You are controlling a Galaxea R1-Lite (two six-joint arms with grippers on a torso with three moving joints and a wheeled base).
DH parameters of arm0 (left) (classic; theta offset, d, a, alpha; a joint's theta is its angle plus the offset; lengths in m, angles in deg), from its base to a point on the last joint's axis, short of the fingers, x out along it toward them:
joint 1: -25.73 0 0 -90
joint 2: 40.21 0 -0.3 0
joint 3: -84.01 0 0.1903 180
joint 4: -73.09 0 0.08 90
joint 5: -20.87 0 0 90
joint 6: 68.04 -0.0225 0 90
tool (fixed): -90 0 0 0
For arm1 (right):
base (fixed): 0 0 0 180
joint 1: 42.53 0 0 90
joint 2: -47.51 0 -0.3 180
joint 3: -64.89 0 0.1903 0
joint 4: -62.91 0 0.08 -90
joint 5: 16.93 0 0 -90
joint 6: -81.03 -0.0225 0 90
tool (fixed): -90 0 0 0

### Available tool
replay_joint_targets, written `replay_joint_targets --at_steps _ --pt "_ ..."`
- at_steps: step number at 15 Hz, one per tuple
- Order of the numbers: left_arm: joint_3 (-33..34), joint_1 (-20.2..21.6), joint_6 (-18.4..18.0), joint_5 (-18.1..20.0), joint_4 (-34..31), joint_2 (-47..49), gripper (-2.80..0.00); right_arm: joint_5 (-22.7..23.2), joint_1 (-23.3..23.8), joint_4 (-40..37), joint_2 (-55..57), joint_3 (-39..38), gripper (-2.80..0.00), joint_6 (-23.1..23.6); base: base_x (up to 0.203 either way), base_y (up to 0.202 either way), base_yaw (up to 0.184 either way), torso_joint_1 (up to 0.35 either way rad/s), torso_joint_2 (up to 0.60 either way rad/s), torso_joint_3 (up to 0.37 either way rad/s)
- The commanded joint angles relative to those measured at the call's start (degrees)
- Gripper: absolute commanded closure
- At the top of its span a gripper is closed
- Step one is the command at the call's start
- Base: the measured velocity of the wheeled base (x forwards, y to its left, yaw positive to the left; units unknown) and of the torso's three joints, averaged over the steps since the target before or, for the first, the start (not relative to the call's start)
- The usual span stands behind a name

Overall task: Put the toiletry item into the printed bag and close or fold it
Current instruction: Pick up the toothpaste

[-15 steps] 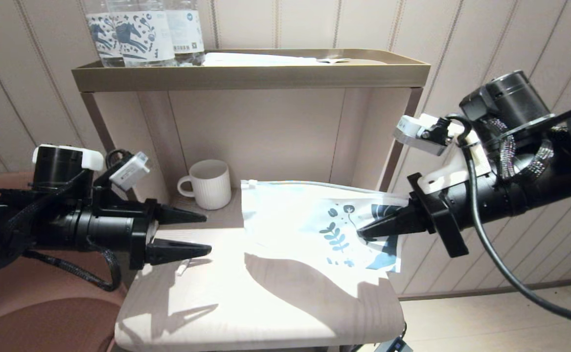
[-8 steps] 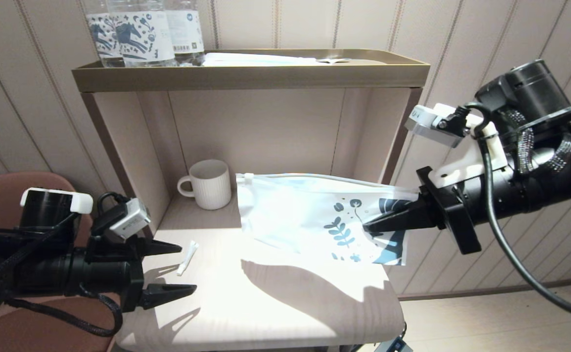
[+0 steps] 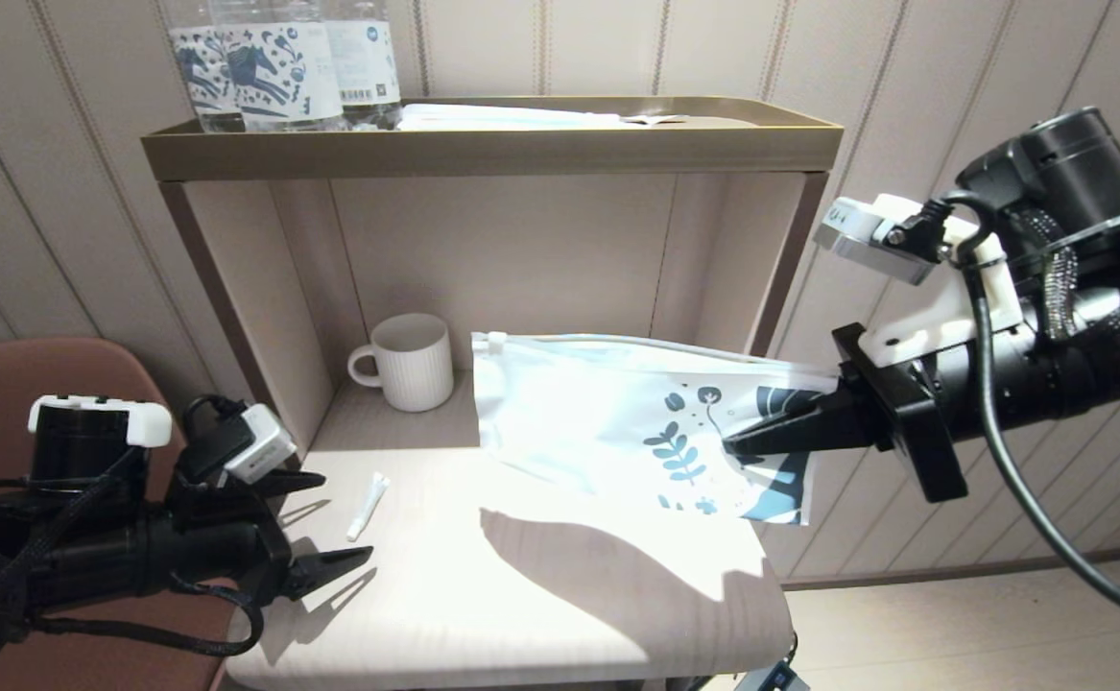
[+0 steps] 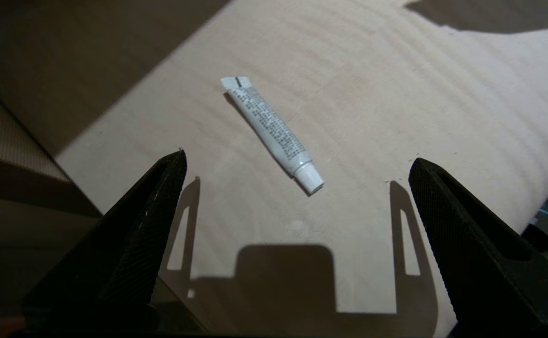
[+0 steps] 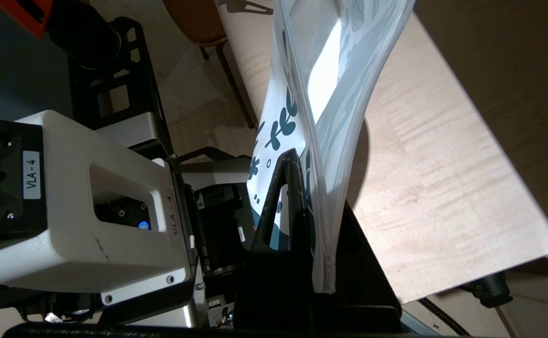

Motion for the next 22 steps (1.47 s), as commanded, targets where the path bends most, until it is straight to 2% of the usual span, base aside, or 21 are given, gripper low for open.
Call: replay_joint_targets --at_steps 1,2,5,9,10,18,22 --pt "0.8 0.0 -0.1 -1.8 1.7 2.1 -2.8 0.3 0.1 -0.1 0.0 0.0 0.0 0.1 0.0 0.0 0.0 0.0 0.0 0.0" --pt "1.0 -0.1 0.1 -3.2 3.7 3.4 -2.8 0.3 0.1 -0.1 0.1 0.0 0.0 0.1 0.0 0.0 0.0 0.0 0.0 0.0" --pt "1.0 -0.3 1.0 -3.8 7.4 6.4 -2.8 0.3 0.1 -0.1 0.2 0.1 0.0 0.1 0.0 0.0 0.0 0.0 0.0 0.0" --pt "0.6 -1.5 2.2 -4.5 8.5 7.9 -2.8 0.4 0.6 -0.1 0.1 0.0 0.0 0.1 0.0 0.0 0.0 0.0 0.0 0.0" --pt "0.7 -1.7 2.2 -4.5 8.4 7.9 0.0 0.4 0.6 0.0 0.1 0.0 0.0 0.1 0.0 0.0 0.0 0.0 0.0 0.0" --pt "0.4 -1.9 2.3 -4.4 8.5 7.5 0.0 0.5 0.9 -0.1 -0.2 -0.2 0.0 0.1 0.0 0.0 0.0 0.0 0.0 0.0" --pt "0.7 -1.8 3.6 0.1 11.3 3.1 0.0 0.1 0.6 -0.5 -1.1 -1.6 0.0 0.0 0.0 0.0 0.0 0.0 0.0 0.0"
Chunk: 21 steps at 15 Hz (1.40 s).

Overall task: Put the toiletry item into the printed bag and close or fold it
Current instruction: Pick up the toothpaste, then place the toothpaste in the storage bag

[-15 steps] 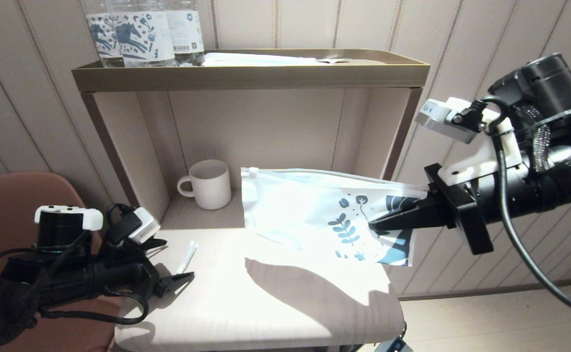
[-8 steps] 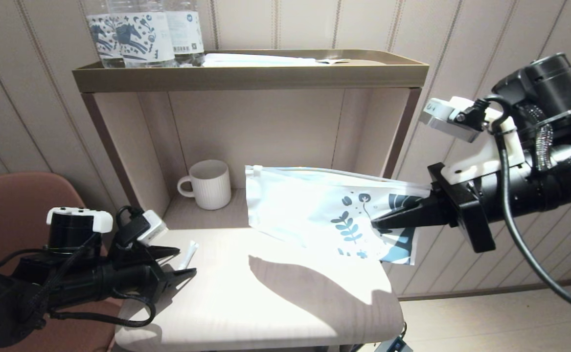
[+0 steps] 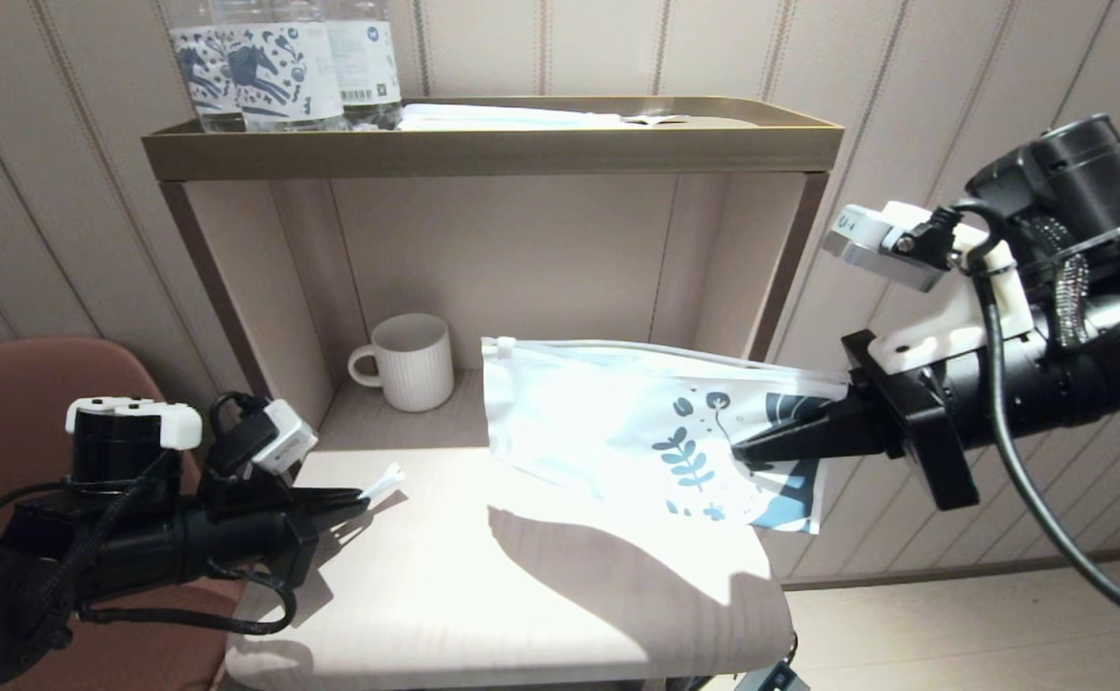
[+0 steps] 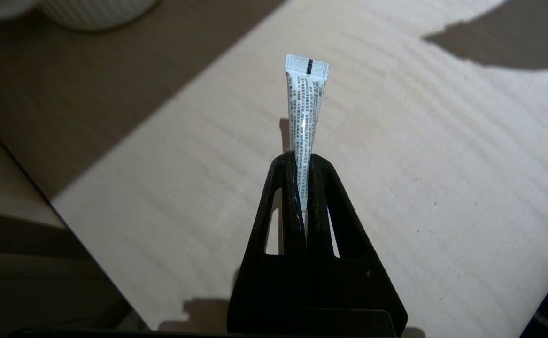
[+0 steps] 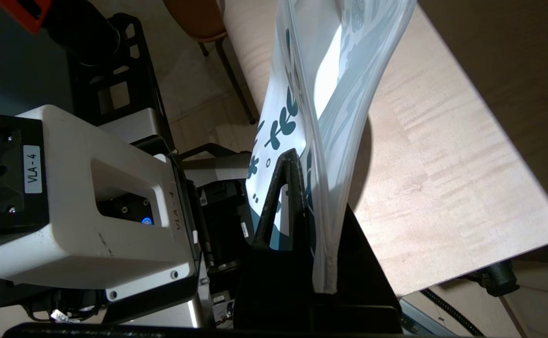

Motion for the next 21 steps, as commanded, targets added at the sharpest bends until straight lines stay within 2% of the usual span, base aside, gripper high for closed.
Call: replay_joint_targets --at_steps 1,3,5,8,10,12,16,17,21 --pt "-0.8 0.0 1.2 0.4 1.0 -3.4 0.0 0.0 -0.1 0.1 -0.4 -1.4 0.0 0.2 0.0 0.0 0.0 0.0 0.0 0.0" --pt "-6.5 -0.4 4.1 0.5 0.3 -5.3 0.0 -0.6 -0.2 0.7 -1.9 -3.6 0.0 0.6 0.0 0.0 0.0 0.0 0.0 0.0" --pt "-14.5 -1.3 6.9 0.4 -3.5 -6.5 0.0 -4.0 -2.0 5.7 -2.0 -6.6 0.0 0.7 0.0 0.0 0.0 0.0 0.0 0.0" --pt "-26.8 -4.9 10.6 0.5 -15.7 -8.0 0.0 -16.5 -7.0 22.4 -0.4 -14.5 0.0 1.1 0.0 0.0 0.0 0.0 0.0 0.0" --pt "-31.1 -7.3 11.4 0.5 -19.1 -7.2 0.0 -21.8 -8.7 25.1 0.9 -15.5 0.0 1.3 0.0 0.0 0.0 0.0 0.0 0.0" --pt "-34.3 -8.6 11.5 0.5 -20.2 -5.8 0.0 -22.2 -8.9 25.3 1.4 -15.5 0.0 1.4 0.0 0.0 0.0 0.0 0.0 0.0" --pt "-44.1 -12.9 11.4 0.8 -28.4 -3.1 0.0 -23.6 -11.4 25.9 3.0 -15.8 0.0 1.4 0.0 0.0 0.0 0.0 0.0 0.0" --pt "-46.4 -13.9 11.4 2.7 -31.3 -2.4 0.0 -23.6 -11.5 26.3 3.4 -15.7 0.0 1.4 0.0 0.0 0.0 0.0 0.0 0.0" --pt "-53.0 -14.6 11.3 23.4 -44.7 -1.6 0.0 -23.0 -11.4 26.4 4.0 -15.8 0.0 1.6 0.0 0.0 0.0 0.0 0.0 0.0"
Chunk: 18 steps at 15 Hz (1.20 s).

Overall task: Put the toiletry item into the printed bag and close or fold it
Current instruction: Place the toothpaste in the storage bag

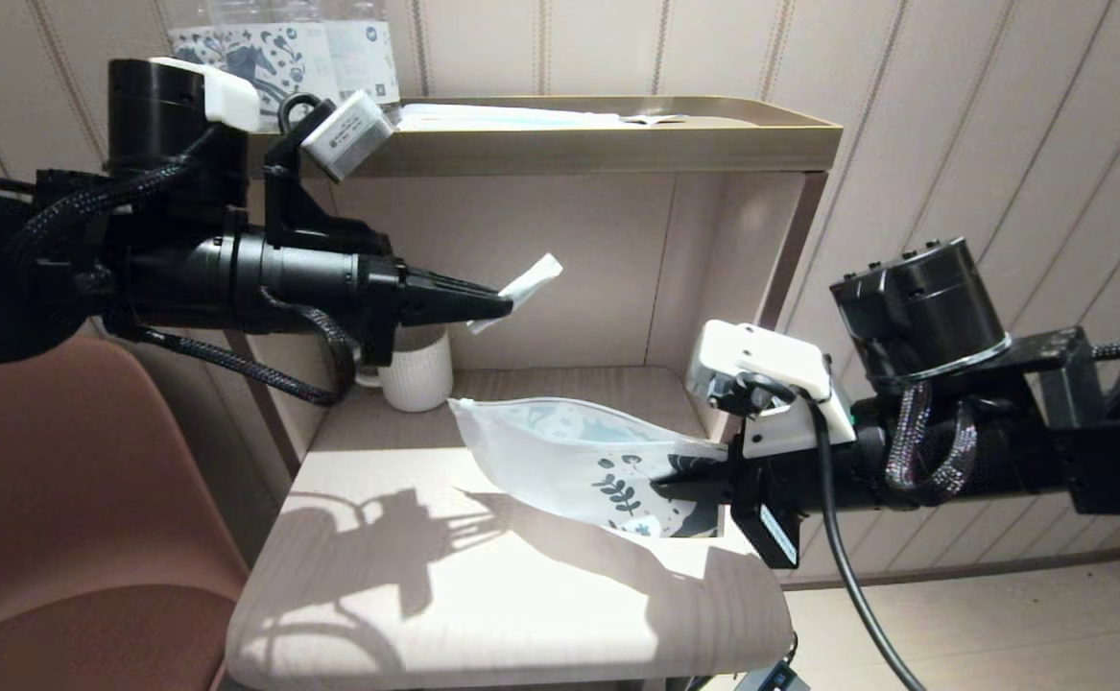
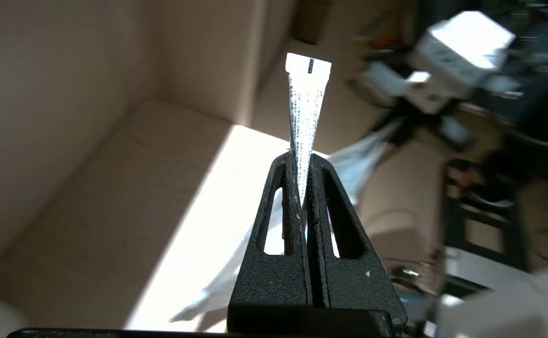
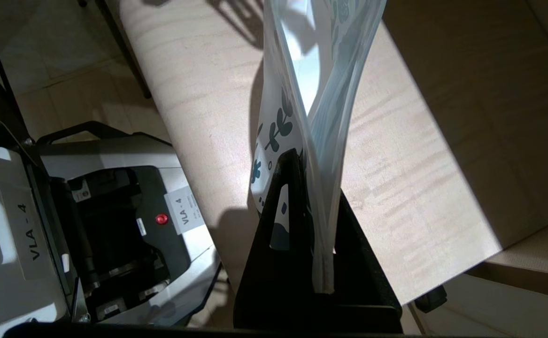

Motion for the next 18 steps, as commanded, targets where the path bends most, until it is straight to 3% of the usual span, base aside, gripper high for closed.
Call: replay_joint_targets --at_steps 1,4,7,11,18 --pt "-1.6 -0.2 -0.4 6.9 -2.4 0.7 0.0 0.6 0.1 -0.1 0.6 -0.1 0.0 0.2 0.0 0.0 0.0 0.0 0.0 0.0" --pt "-0.8 -0.2 -2.5 10.3 -2.8 3.1 0.0 2.5 0.5 0.1 0.6 0.2 0.0 0.2 0.0 0.0 0.0 0.0 0.0 0.0" --pt "-0.1 -0.2 -7.1 10.8 -3.0 6.6 0.0 3.3 0.6 0.1 0.4 1.2 0.0 0.2 0.0 0.0 0.0 0.0 0.0 0.0" --pt "0.3 -0.3 -10.3 11.3 -3.0 8.9 0.0 4.1 0.4 0.0 0.3 1.5 0.0 0.1 0.0 0.0 0.0 0.0 0.0 0.0" --pt "-0.7 -2.0 -11.0 12.6 -3.0 10.9 0.0 5.1 0.5 0.1 0.9 1.6 0.0 0.1 0.0 0.0 0.0 0.0 0.0 0.0"
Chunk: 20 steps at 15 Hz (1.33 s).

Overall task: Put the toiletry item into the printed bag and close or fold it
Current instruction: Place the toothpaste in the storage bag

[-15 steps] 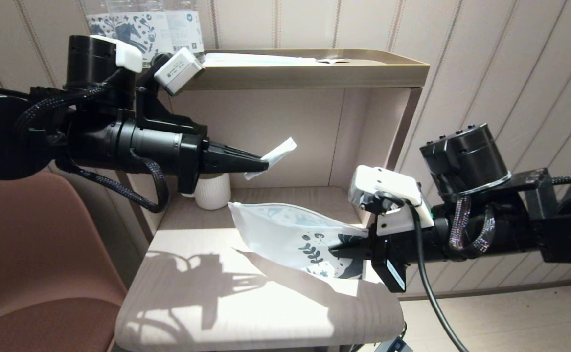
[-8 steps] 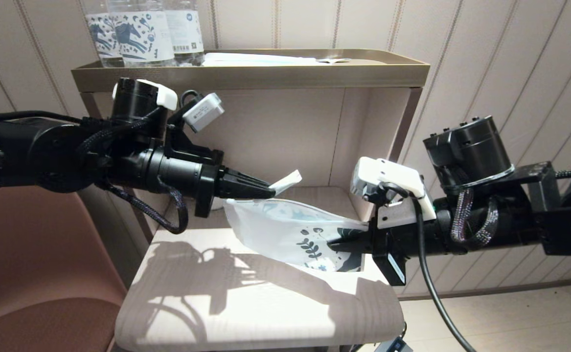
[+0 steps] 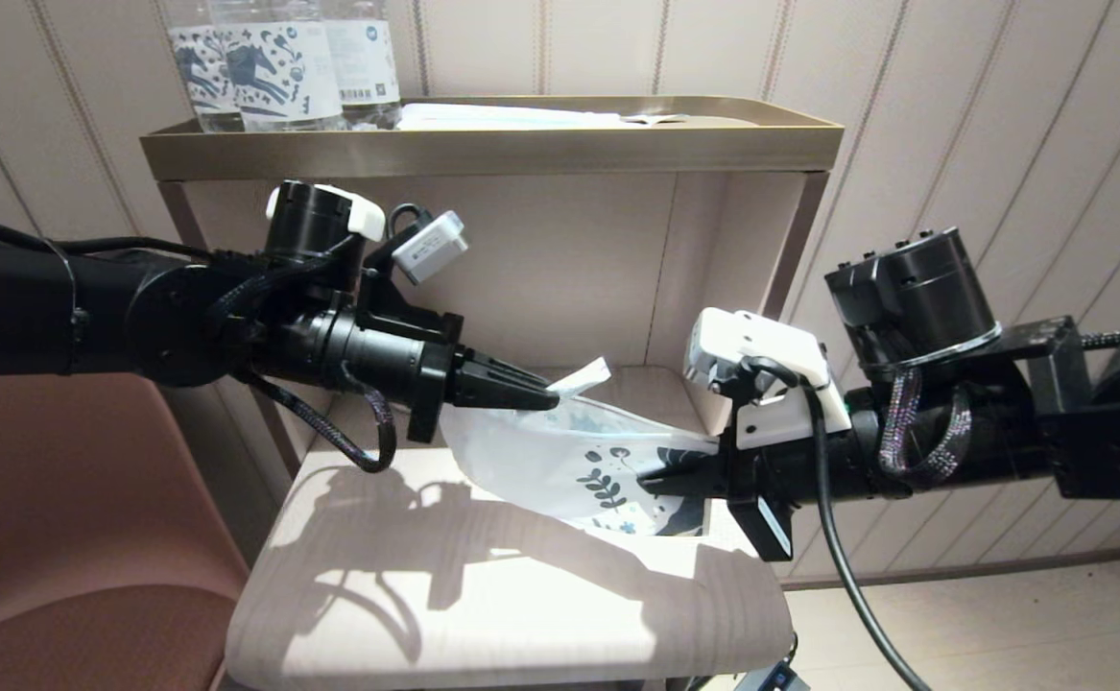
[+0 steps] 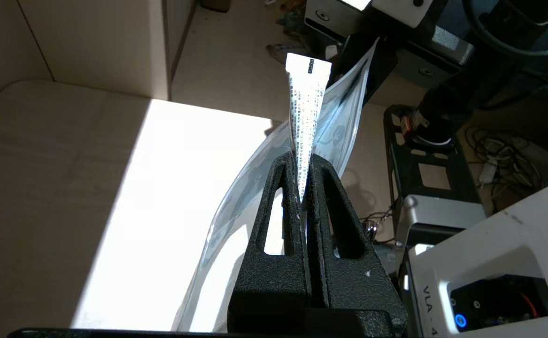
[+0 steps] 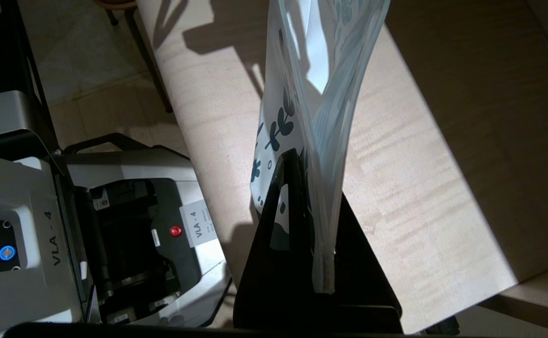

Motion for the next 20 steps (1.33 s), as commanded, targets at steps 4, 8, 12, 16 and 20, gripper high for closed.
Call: replay_joint_targets --at_steps 4,8,12,16,20 --pt "-0.3 -1.1 -0.6 0.3 0.0 2.0 0.0 0.2 0.0 0.0 0.0 0.0 0.0 0.2 0.0 0.0 0.0 0.0 0.0 0.0" --pt "-1.0 -1.2 -0.7 0.3 0.0 1.9 0.0 0.2 0.0 0.0 0.1 0.0 0.0 0.2 0.0 0.0 0.0 0.0 0.0 0.0" --pt "0.7 -1.9 -0.7 0.3 0.0 1.8 0.0 0.2 0.0 0.0 0.2 0.5 0.0 0.2 0.0 0.0 0.0 0.0 0.0 0.0" --pt "1.1 -2.2 -0.8 -0.3 -1.8 1.3 0.0 0.2 0.2 0.0 0.4 1.7 0.0 0.2 0.0 0.0 0.0 0.0 0.0 0.0" --pt "0.0 -2.6 -0.9 -3.9 -2.9 1.8 0.0 0.2 0.0 -0.1 0.8 2.4 0.0 0.2 0.0 0.0 0.0 0.0 0.0 0.0"
